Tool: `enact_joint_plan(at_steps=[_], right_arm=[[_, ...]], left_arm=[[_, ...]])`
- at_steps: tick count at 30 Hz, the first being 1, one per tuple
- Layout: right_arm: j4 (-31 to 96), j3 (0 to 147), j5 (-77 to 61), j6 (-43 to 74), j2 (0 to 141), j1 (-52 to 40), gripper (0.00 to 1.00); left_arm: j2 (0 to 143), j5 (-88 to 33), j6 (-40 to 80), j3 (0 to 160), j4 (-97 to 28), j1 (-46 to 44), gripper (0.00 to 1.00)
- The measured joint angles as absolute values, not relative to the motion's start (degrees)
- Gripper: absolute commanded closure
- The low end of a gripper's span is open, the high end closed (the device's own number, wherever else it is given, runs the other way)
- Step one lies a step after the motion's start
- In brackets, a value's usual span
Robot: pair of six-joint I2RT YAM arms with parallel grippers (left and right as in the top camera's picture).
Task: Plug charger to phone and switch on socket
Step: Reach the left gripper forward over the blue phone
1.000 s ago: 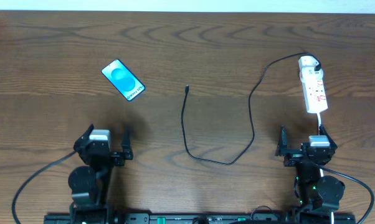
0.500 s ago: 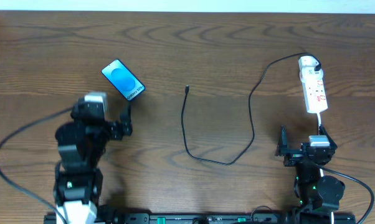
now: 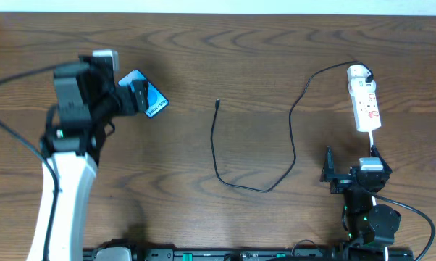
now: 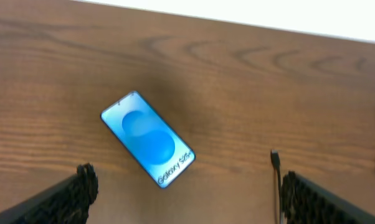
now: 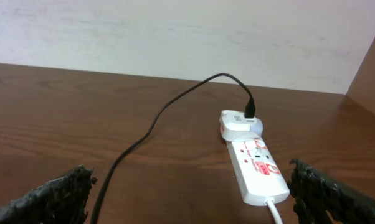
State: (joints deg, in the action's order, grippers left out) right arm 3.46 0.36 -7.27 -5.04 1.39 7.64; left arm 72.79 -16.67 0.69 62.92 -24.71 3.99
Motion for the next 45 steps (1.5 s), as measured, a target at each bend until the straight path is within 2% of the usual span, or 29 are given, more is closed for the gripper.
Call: enact_joint_plan(at_steps=[9,18,25,33,45], right_arm=[[3.5,0.4,-7.3,-5.0,1.4,7.6,0.01],[3.5,0.4,-7.3,-5.0,1.4,7.6,0.01],[3.5,0.4,-7.3,-5.0,1.4,7.6,0.01],[3.5,0.4,-7.3,-5.0,1.4,7.6,0.01],[3.5,0.4,-7.3,-5.0,1.4,7.6,0.01]], left_arm=[[85.0,-16.7,0.2,84.5,-41.5,3.9,0.05],[86.1,-17.1,0.5,86.2,-55.0,3.9,0.05],[86.1,-17.5,1.5,86.2,-54.5,3.9,0.05],[86.6,-11.7,14.6,86.8,-51.4,3.9,0.05],[106.0,-3.7,24.8,110.4,-65.2,0.8,0.05]])
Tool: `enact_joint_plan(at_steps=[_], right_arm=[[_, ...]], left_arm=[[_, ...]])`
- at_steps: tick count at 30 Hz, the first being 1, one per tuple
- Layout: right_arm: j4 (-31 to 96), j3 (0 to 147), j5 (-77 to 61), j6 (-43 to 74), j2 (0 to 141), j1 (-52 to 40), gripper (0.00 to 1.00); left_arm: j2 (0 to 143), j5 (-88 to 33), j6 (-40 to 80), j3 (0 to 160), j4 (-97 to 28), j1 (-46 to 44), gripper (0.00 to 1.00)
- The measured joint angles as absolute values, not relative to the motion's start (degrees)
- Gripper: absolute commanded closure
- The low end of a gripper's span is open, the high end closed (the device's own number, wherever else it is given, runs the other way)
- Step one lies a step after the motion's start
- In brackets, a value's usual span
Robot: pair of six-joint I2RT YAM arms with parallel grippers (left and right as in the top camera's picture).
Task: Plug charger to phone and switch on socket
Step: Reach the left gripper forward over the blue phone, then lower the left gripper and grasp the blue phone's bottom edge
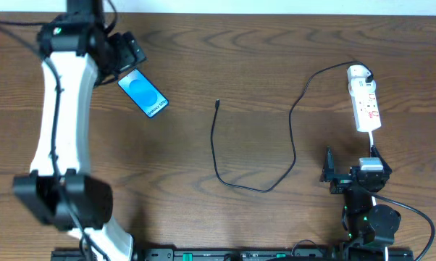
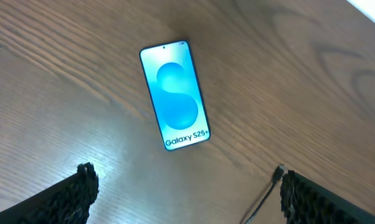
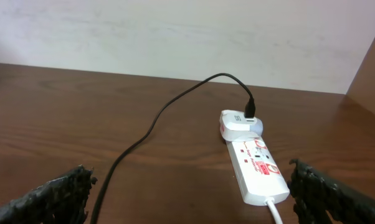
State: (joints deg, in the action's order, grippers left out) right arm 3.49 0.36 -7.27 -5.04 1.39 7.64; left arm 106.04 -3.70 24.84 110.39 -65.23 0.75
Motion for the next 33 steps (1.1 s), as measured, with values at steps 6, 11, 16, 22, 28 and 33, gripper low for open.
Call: enact_joint_plan(at_steps=[6,11,16,22,28,33], right_arm=[[3.5,0.4,-7.3,-5.0,1.4,7.6,0.01],[3.5,0.4,-7.3,-5.0,1.4,7.6,0.01],[3.5,0.4,-7.3,-5.0,1.4,7.6,0.01],[3.5,0.4,-7.3,-5.0,1.4,7.6,0.01],[3.5,0.4,-7.3,-5.0,1.4,7.6,0.01],[3.5,0.4,-7.3,-5.0,1.4,7.6,0.01]], left_arm=[[114.5,-1.8,29.8,114.5,-67.0,-1.3,0.05],[121.0,-1.5,33.1,114.5,-66.2,-1.0,0.05],[125.6,-1.5,34.7,114.5,-65.5,-0.9,0.05],[129.8,-1.5,35.0,114.5,-63.6,-0.9,0.05],[131.5,-1.5,35.0,114.5,-62.5,-0.9,0.02],[132.6,-1.5,35.2,114.5,-61.0,-0.9,0.02]])
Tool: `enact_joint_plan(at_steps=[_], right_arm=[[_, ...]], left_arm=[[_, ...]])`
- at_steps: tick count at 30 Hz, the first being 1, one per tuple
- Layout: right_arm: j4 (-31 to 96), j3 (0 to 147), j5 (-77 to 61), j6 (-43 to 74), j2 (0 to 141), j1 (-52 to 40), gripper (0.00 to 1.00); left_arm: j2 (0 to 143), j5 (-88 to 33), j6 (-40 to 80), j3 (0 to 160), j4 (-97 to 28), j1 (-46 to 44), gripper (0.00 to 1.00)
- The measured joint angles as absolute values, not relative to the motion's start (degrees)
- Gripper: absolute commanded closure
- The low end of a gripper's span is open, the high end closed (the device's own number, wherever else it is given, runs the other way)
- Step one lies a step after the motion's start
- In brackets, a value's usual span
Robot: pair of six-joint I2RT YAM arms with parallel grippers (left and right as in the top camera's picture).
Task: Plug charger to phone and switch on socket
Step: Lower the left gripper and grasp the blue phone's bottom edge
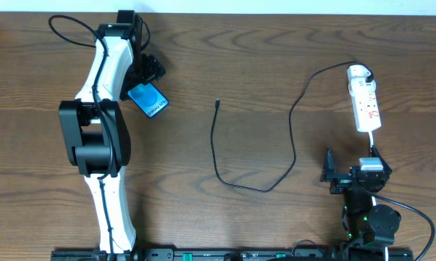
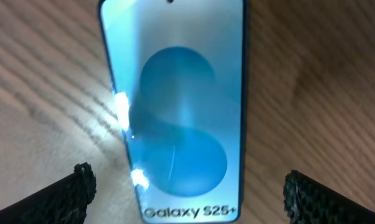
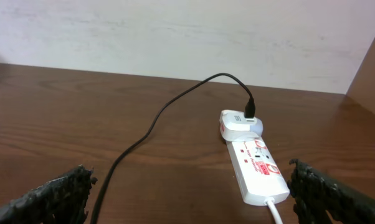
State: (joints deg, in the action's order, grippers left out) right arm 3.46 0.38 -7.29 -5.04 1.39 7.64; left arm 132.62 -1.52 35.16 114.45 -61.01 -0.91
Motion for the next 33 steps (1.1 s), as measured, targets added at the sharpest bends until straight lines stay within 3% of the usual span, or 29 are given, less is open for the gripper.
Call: enact_joint_plan(at_steps=[33], right_arm=[[3.5,0.4,-7.3,-5.0,1.4,7.6,0.01]], left_arm=[[135.5,-2.9,34.9,110.1,-55.4,0.7,0.02]])
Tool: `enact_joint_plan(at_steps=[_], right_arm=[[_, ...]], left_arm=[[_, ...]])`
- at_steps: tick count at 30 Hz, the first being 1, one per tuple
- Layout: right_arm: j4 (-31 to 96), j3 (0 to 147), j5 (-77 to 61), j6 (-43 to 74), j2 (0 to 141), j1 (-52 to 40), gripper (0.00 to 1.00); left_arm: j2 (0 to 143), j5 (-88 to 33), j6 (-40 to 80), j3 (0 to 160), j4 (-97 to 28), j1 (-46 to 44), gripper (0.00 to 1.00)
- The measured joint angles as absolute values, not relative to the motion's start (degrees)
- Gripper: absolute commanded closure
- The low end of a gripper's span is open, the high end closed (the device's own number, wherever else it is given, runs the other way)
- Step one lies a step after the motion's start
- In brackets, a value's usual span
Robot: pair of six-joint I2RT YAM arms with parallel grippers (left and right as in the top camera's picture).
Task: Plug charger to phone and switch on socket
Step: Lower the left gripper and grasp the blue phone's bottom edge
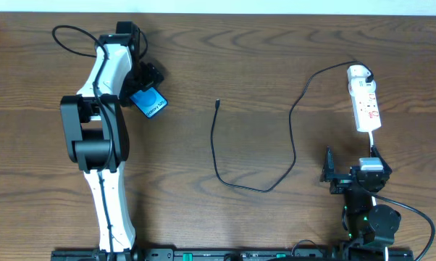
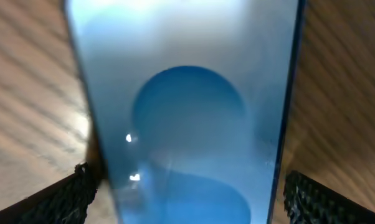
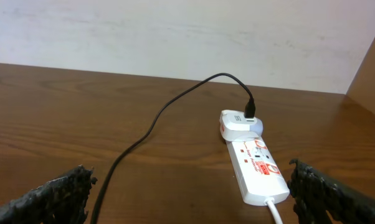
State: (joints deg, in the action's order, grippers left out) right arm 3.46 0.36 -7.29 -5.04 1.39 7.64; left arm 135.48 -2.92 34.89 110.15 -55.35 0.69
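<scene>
The phone (image 1: 150,104) lies face up on the table, its blue screen (image 2: 187,124) filling the left wrist view. My left gripper (image 1: 139,78) is low over the phone's far end and open (image 2: 187,202), one finger (image 2: 81,194) on each side of the phone. The black cable (image 1: 293,138) runs from the charger (image 1: 358,72) in the white power strip (image 1: 366,105) to its free plug (image 1: 217,104), which lies mid-table. My right gripper (image 1: 350,165) sits open (image 3: 187,199) near the front edge, short of the strip (image 3: 257,169).
The table's far edge and a white wall (image 3: 175,31) lie just beyond the phone and the strip. The cable loops (image 1: 240,185) across the middle of the table. The strip's white lead (image 3: 276,211) runs back toward my right arm.
My left gripper has come lower over the phone, whose screen now fills the wrist view from finger to finger. The phone, the cable and the right arm have not moved.
My left gripper was first open to the left of the phone. It then stood higher, looking down on the whole phone. After that it was close above the screen, and now its fingers straddle the phone. My right gripper stayed open and still.
</scene>
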Motion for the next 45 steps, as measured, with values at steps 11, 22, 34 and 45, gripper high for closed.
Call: enact_joint_plan(at_steps=[11,22,34,45], right_arm=[[3.5,0.4,-7.3,-5.0,1.4,7.6,0.01],[3.5,0.4,-7.3,-5.0,1.4,7.6,0.01],[3.5,0.4,-7.3,-5.0,1.4,7.6,0.01],[3.5,0.4,-7.3,-5.0,1.4,7.6,0.01]], left_arm=[[135.8,-3.3,34.5,110.2,-55.0,0.6,0.02],[135.9,-2.3,34.5,110.2,-53.5,0.7,0.07],[136.4,-1.3,34.5,110.5,-53.9,0.6,0.22],[136.4,-1.2,34.3,110.7,-54.3,0.6,0.27]])
